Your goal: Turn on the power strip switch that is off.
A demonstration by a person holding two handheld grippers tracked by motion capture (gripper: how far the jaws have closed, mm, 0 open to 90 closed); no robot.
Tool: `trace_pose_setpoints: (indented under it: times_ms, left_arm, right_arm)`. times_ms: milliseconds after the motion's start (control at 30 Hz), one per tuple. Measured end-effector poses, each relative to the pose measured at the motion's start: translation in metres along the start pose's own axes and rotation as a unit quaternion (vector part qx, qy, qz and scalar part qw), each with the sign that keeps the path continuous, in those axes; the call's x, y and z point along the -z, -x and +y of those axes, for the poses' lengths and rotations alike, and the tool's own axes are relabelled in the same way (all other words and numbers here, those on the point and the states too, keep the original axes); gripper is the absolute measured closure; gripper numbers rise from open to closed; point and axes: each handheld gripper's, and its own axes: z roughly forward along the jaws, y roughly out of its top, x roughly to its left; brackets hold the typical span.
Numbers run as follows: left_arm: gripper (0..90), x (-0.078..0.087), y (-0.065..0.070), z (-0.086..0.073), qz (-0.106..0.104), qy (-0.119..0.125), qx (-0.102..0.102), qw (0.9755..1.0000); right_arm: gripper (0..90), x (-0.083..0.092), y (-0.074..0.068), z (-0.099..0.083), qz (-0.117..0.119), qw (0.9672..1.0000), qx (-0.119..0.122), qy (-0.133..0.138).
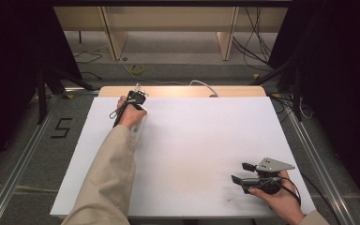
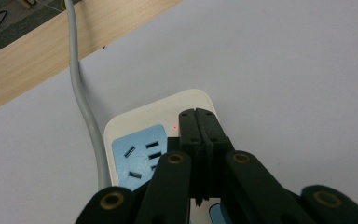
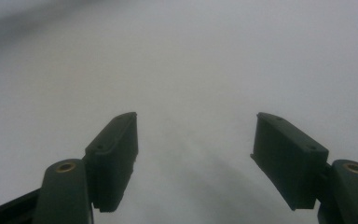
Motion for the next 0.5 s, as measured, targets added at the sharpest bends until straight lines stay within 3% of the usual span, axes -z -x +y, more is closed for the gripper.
trace_pose_setpoints:
  times_ms: [500]
  left_arm:
    - [90.0, -0.0007, -0.0006, -0.0011, -0.003, -0.004, 0.0, 1.0]
  right_arm:
    - [31.6, 0.0005, -0.0006, 0.0005, 0.001, 1.0, 0.0, 0.001]
